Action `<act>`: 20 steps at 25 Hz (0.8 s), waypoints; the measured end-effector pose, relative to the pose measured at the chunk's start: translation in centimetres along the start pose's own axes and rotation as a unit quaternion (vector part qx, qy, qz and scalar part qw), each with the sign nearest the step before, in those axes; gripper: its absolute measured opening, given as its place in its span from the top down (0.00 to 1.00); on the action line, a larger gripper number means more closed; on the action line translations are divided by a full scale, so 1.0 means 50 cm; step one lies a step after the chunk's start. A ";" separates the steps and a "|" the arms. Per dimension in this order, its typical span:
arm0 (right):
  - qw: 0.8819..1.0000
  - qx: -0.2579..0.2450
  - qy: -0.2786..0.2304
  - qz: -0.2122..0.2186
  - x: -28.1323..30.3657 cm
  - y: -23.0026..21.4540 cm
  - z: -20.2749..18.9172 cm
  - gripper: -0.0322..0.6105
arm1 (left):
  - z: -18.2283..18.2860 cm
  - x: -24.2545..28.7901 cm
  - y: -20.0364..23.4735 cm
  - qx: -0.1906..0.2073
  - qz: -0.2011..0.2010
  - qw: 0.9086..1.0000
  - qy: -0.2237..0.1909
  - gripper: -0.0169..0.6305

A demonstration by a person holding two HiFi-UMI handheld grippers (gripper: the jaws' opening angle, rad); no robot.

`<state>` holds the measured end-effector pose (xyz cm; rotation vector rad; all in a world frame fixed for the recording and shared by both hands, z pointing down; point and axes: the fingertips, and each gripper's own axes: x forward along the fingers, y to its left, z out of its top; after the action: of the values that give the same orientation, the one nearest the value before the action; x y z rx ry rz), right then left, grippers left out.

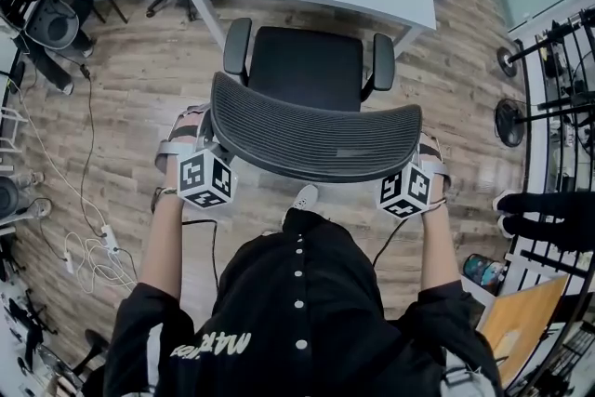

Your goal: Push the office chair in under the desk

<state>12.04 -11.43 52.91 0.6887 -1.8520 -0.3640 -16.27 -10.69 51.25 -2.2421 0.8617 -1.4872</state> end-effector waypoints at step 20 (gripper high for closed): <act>1.000 0.001 -0.012 -0.008 0.068 -0.076 0.038 0.46 | -0.020 0.070 0.094 -0.002 0.027 1.000 0.012 0.48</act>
<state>10.50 -16.64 52.64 0.7033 -1.8706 -0.3825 -17.66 -16.44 51.54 -2.1915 0.9254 -1.4923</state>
